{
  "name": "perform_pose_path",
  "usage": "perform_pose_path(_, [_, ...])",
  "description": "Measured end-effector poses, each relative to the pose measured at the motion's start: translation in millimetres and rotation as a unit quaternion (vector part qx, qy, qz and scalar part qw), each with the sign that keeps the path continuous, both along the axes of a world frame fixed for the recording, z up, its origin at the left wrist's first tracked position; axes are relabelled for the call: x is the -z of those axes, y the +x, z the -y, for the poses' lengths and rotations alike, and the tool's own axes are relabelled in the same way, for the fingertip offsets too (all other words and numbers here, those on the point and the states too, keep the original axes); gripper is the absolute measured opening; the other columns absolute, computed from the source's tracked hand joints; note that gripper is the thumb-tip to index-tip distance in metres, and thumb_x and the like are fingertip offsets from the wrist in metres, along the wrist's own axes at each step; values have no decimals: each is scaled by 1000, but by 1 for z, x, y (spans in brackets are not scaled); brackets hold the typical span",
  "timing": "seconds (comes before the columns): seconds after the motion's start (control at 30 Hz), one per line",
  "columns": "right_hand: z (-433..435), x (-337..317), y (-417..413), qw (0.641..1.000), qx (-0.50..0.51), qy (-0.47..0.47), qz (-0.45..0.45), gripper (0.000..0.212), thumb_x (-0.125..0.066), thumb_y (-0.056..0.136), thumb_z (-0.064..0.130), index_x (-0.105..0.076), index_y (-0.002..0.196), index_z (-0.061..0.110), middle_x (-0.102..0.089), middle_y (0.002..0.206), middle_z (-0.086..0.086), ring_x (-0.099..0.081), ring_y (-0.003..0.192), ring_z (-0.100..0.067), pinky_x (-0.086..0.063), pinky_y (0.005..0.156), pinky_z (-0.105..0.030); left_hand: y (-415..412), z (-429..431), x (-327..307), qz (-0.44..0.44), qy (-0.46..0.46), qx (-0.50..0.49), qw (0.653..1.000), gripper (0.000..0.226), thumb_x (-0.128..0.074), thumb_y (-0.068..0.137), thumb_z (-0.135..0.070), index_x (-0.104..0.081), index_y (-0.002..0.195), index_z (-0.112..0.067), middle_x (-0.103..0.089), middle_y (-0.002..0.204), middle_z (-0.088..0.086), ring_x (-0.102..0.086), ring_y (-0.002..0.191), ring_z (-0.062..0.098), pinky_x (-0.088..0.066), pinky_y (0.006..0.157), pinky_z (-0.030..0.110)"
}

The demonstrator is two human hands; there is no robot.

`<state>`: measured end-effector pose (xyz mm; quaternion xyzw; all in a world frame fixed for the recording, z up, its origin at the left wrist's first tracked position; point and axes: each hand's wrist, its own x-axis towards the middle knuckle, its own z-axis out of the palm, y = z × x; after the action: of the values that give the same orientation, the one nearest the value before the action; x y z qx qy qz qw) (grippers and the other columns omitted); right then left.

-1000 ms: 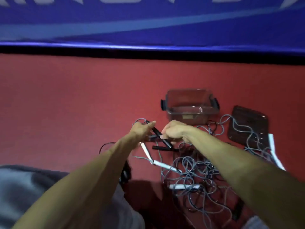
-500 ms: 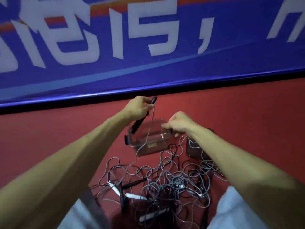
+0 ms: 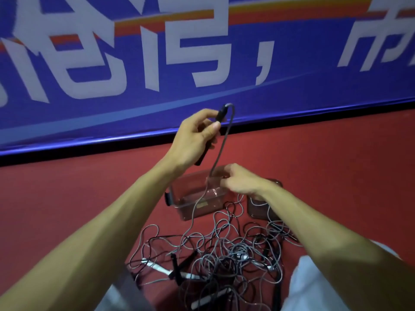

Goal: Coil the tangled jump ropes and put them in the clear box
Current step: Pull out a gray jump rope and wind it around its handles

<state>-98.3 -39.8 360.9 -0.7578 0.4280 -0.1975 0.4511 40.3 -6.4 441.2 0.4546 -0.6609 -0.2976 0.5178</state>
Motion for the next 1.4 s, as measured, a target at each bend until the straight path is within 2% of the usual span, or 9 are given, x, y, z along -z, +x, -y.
perform_pose_path(0.13, [-10,1,11,998,27,13,46,14,-48,100,13,-61,100,7,-70,96,-12,-63,76,-19,-51,75,-35,8,-14,8,-73,-16,-22,997,10,-50,100,-10,-57,103,-16,-60,79,7,-61,69,21,-52,67,33])
perform_pose_path(0.3, [-15,-9,9,961,187,16,202,14,-46,100,14,-55,89,13,-65,76,-9,-64,60,-25,-58,58,-37,22,-23,51,-113,7,-102,988,11,-48,101,-13,-50,93,-20,-56,67,3,-52,55,16,-45,56,27])
perform_pose_path(0.47, [-6,-23,10,915,270,-24,299,20,-44,100,13,-59,88,15,-64,76,-8,-65,56,-25,-59,53,-32,37,-15,107,95,104,-184,973,10,-48,99,-25,-56,103,-20,-51,72,-7,-48,70,21,-39,68,34])
perform_pose_path(0.63, [-4,-37,-3,873,303,10,382,22,-37,103,11,-58,101,6,-61,81,-10,-67,55,-25,-58,53,-33,37,-15,99,115,79,-187,972,15,-53,98,-21,-65,104,-14,-54,65,-7,-52,59,16,-44,63,35])
perform_pose_path(0.77, [-12,-47,-7,849,258,47,458,21,-37,104,10,-56,102,1,-59,85,-13,-69,69,-30,-60,60,-38,29,-20,104,167,143,-102,970,21,-52,99,-25,-63,104,-8,-66,80,10,-63,72,29,-54,74,39])
perform_pose_path(0.9, [-10,-53,-12,815,257,84,513,23,-37,103,10,-57,95,2,-60,89,-16,-71,70,-29,-59,62,-38,13,-30,102,188,162,3,969,20,-55,99,-25,-62,96,-6,-57,72,-6,-51,62,8,-45,68,27])
perform_pose_path(1.03, [-9,-51,-12,774,263,141,558,22,-35,103,7,-53,92,0,-57,85,-16,-70,68,-30,-59,57,-38,7,-28,101,183,118,-56,974,22,-58,96,-25,-60,77,-15,-58,62,-11,-49,49,-5,-42,59,23])
perform_pose_path(1.2, [-7,-20,-6,810,305,166,472,19,-35,101,-2,-54,97,-5,-55,80,-17,-65,70,-32,-60,56,-33,3,-33,90,-147,184,-54,970,15,-58,97,-15,-63,88,-5,-72,76,13,-69,60,19,-52,51,24])
perform_pose_path(1.4, [-14,7,13,955,206,100,188,25,-43,96,-1,-61,113,4,-68,98,-14,-66,73,-20,-57,53,-27,13,-33,72,-325,192,-58,924,13,-58,95,-16,-64,86,-8,-73,77,10,-71,66,25,-56,53,29])
